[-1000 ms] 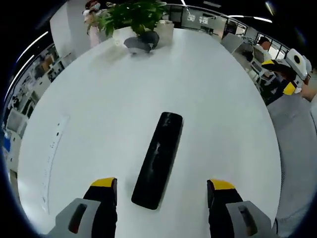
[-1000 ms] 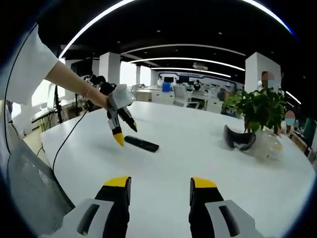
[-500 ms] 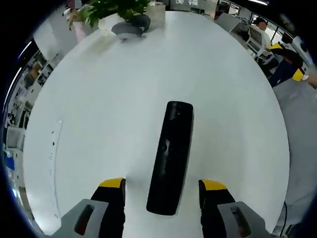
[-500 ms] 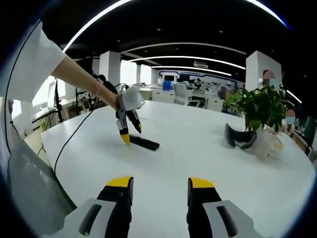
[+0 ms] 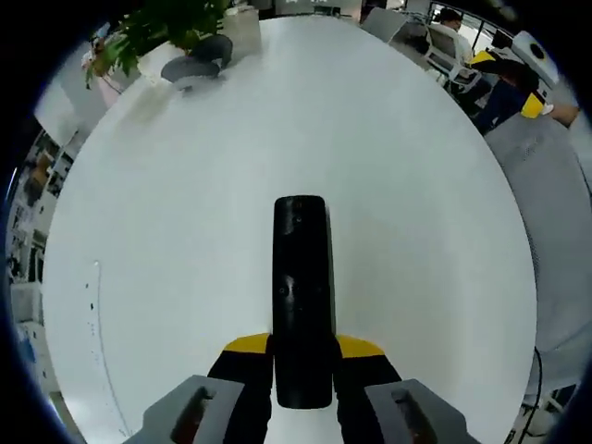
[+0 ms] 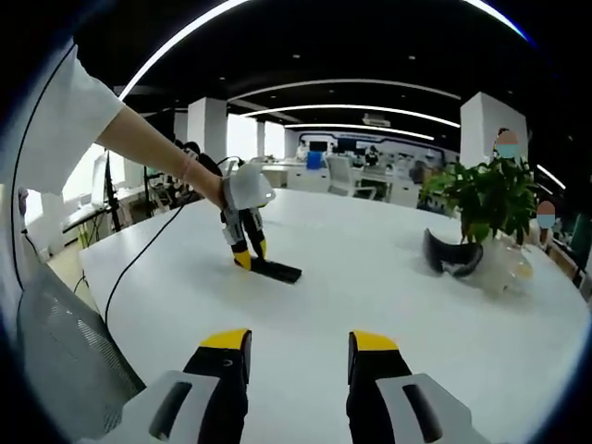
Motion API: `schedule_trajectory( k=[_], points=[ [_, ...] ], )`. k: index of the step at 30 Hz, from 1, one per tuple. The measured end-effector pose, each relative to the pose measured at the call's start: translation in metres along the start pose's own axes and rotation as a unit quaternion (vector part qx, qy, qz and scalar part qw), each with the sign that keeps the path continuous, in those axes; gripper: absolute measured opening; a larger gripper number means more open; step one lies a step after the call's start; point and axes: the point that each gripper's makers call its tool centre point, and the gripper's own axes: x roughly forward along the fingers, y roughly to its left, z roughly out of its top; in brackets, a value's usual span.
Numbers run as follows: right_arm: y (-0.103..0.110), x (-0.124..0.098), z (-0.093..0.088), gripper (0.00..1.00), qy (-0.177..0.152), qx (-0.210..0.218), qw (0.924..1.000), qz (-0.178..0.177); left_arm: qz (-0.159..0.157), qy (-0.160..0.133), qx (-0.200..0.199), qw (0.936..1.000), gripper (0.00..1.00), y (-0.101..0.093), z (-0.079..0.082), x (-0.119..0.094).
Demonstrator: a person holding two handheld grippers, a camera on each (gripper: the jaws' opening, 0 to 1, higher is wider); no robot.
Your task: Press the specified remote control buttons in sequence, fully releasing each button before pressing the next.
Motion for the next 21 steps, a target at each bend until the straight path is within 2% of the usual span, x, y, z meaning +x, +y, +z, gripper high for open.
schedule_trajectory(
  k=[5, 16, 21],
  points=[
    [-0.001, -0.001, 0.001, 0.4, -0.003, 0.002, 1.0, -0.003, 0.012, 0.004, -0.013, 0.9998, 0.24, -0.004, 0.0, 0.0],
    [-0.001, -0.002, 0.002, 0.39, -0.005, -0.003, 1.0, -0.004, 0.007, 0.016, -0.018, 0.9997, 0.24, -0.021, -0.002, 0.001],
    [-0.002, -0.002, 0.002, 0.39, -0.006, -0.003, 1.0, -0.005, 0.008, 0.03, -0.003, 0.9995, 0.24, -0.032, -0.003, 0.001]
  ],
)
